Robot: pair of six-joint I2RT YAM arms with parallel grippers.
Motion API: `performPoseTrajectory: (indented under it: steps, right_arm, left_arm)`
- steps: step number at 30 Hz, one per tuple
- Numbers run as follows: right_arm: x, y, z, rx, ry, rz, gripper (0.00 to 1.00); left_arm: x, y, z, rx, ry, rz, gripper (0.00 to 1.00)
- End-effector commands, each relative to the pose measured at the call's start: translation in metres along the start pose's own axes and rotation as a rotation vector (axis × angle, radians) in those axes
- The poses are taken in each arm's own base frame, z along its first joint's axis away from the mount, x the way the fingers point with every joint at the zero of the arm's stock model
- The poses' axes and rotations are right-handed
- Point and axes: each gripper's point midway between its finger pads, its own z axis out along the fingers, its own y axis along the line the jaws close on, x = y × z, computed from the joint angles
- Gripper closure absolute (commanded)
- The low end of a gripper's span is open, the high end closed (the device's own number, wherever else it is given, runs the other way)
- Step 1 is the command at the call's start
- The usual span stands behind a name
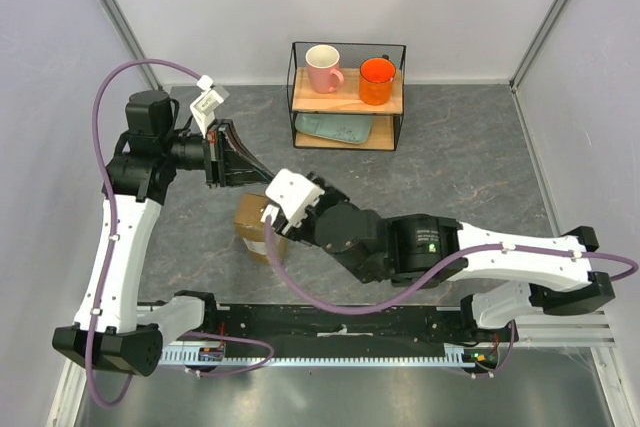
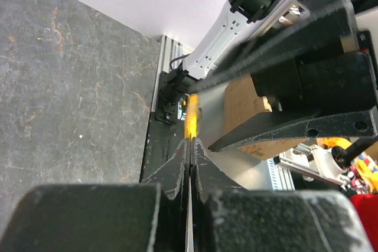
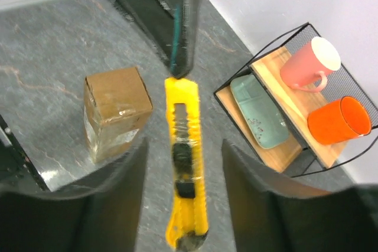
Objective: Unpack the express box
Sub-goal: Pick up the knife from the center of the board.
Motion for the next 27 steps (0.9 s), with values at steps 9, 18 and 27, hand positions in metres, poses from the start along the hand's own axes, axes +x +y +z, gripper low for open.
performPoseTrajectory:
  steps: [9,18,27]
  right_arm:
    - [-0.012,-0.115,-0.026,0.056,-0.302,0.572,0.08]
    - [-0.006,-0.089,-0.022,-0.165,-0.425,0.819,0.11]
    - [-0.055,-0.065,-0.016,-0.512,-0.707,0.963,0.11]
  left_arm:
    - [-0.08,-0.012,0.0,0.012,-0.18,0.24,0.98]
    - [-0.126,-0.005,-0.022,-0.124,-0.51,0.218,0.98]
    - [-0.145,-0.024,-0.033,-0.159,-0.638,0.149,0.98]
